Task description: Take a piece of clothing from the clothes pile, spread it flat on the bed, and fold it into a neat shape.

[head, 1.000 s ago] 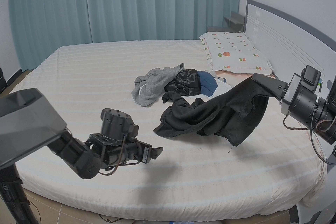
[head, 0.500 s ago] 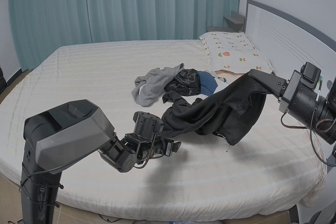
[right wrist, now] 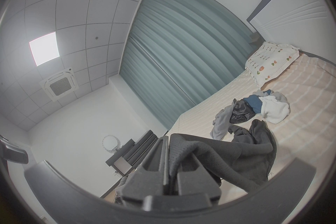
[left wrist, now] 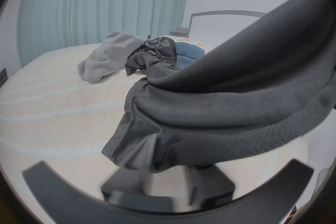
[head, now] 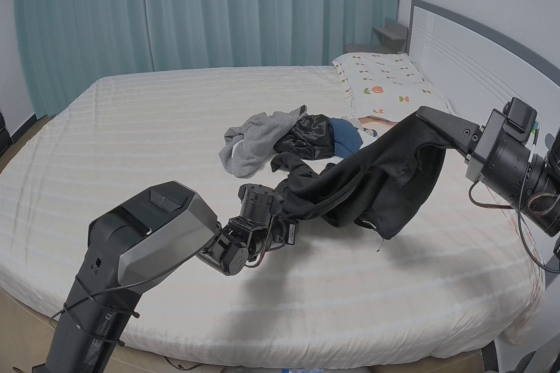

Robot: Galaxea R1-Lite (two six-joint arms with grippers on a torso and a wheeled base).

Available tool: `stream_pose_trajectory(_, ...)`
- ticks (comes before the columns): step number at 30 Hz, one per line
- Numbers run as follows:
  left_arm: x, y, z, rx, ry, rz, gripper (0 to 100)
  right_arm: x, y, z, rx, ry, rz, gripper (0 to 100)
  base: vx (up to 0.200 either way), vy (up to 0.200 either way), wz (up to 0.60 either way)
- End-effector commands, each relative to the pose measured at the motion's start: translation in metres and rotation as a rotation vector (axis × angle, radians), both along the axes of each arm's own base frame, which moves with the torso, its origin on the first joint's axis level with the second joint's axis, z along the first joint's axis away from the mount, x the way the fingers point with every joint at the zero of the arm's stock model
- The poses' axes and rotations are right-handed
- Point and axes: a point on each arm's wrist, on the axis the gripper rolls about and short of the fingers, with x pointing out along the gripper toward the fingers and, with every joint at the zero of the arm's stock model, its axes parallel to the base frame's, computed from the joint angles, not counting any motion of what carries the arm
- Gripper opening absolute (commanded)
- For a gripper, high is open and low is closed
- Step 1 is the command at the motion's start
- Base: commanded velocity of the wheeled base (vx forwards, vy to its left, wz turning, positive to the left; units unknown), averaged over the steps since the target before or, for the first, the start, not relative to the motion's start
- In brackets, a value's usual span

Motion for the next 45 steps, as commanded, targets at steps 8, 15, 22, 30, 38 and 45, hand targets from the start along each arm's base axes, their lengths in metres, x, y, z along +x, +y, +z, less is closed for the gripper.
stream_pose_trajectory(8, -0.025, 0.02, 0.039, -0.091, 0.054, 0.083, 0, 0.028, -0.004, -0.027, -0.053, 0.1, -0.06, 0, 0.0, 0.0, 0.0)
stream_pose_trajectory(15, -0.067, 0.042, 0.135, -0.244, 0.024, 0.131, 0, 0.061, 0.007, -0.071, -0.12, 0.235, -0.074, 0, 0.0, 0.0, 0.0)
stream_pose_trajectory(22, -0.113, 0.073, 0.226, -0.42, 0.035, 0.192, 0, 0.088, 0.01, -0.074, -0.026, 0.058, -0.139, 0, 0.0, 0.0, 0.0)
stream_pose_trajectory(30, -0.148, 0.112, 0.231, -0.45, 0.032, 0.243, 0, 0.074, -0.004, -0.063, 0.06, -0.062, -0.162, 0, 0.0, 0.0, 0.0)
stream_pose_trajectory(38, -0.158, 0.111, 0.19, -0.509, 0.051, 0.245, 0, 0.071, -0.001, -0.113, 0.046, 0.164, -0.145, 0, 0.0, 0.0, 0.0)
stream_pose_trajectory(45, -0.161, 0.098, 0.152, -0.515, 0.124, 0.234, 0, 0.066, -0.001, -0.122, 0.038, 0.207, -0.135, 0, 0.0, 0.0, 0.0)
